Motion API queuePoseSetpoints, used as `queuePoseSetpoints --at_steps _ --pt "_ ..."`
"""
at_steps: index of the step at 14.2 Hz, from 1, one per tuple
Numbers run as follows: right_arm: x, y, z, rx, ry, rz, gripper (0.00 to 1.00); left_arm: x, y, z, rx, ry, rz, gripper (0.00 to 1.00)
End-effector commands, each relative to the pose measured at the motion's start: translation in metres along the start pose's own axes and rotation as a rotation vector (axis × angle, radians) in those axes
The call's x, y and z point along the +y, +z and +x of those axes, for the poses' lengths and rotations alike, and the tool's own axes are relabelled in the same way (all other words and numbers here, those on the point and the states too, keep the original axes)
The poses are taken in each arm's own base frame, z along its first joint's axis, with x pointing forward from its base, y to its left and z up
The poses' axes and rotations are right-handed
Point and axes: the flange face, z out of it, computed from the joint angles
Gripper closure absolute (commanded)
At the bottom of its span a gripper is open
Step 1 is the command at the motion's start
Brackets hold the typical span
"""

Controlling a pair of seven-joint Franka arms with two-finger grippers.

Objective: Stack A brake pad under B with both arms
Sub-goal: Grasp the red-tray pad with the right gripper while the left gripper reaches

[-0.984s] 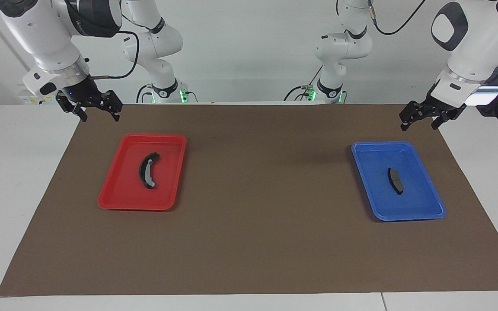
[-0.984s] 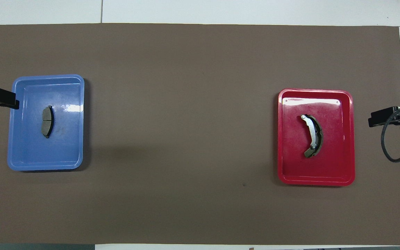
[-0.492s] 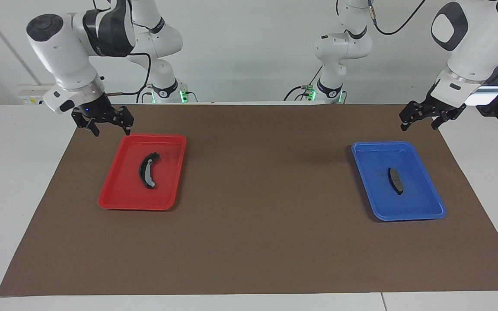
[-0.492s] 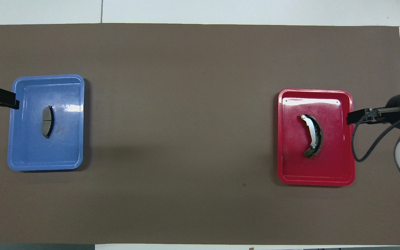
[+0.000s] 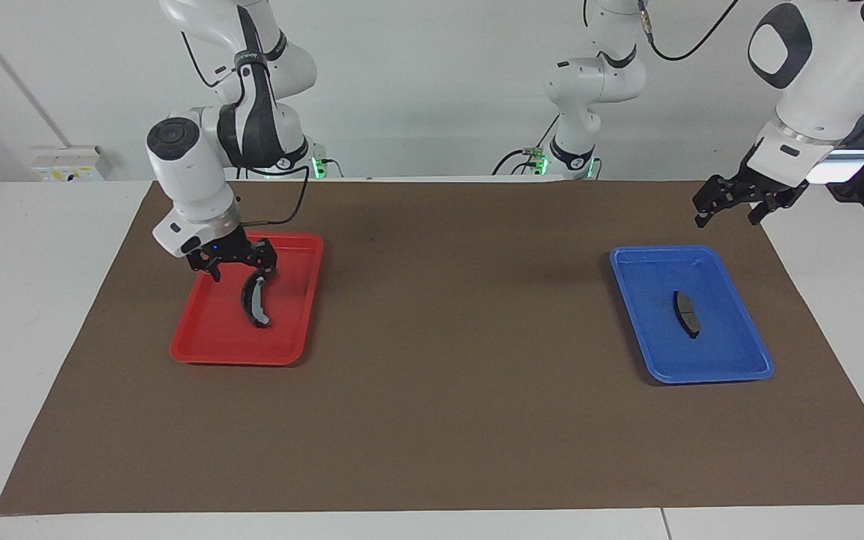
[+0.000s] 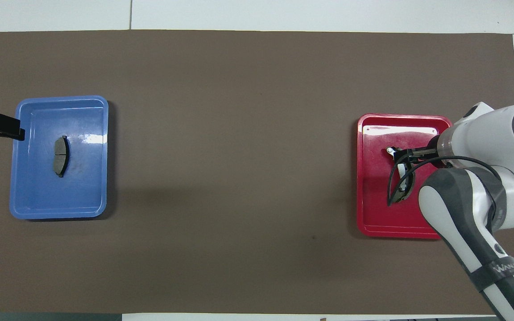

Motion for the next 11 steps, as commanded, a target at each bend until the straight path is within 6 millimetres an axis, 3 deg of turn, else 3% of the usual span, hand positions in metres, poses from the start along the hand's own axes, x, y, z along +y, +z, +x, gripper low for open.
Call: queuePoseSetpoints --at_steps 1,6,8,11 --pt "0.009 0.025 -0.008 0.016 -0.056 0.007 0.0 -0.011 0.011 -0.008 0.063 -0.016 0.01 0.01" --pt "0.01 0.047 -0.017 -0.014 -0.012 0.041 0.0 -0.013 0.068 -0.008 0.117 0.073 0.018 0.01" --pt "0.008 0.057 -0.013 0.005 -0.003 0.043 0.0 -0.029 0.095 -0.008 0.124 0.079 0.022 0.01" --pt "0.01 0.074 -0.014 0.003 -0.003 0.03 0.0 -0.036 0.136 0.002 0.102 0.107 0.022 0.01"
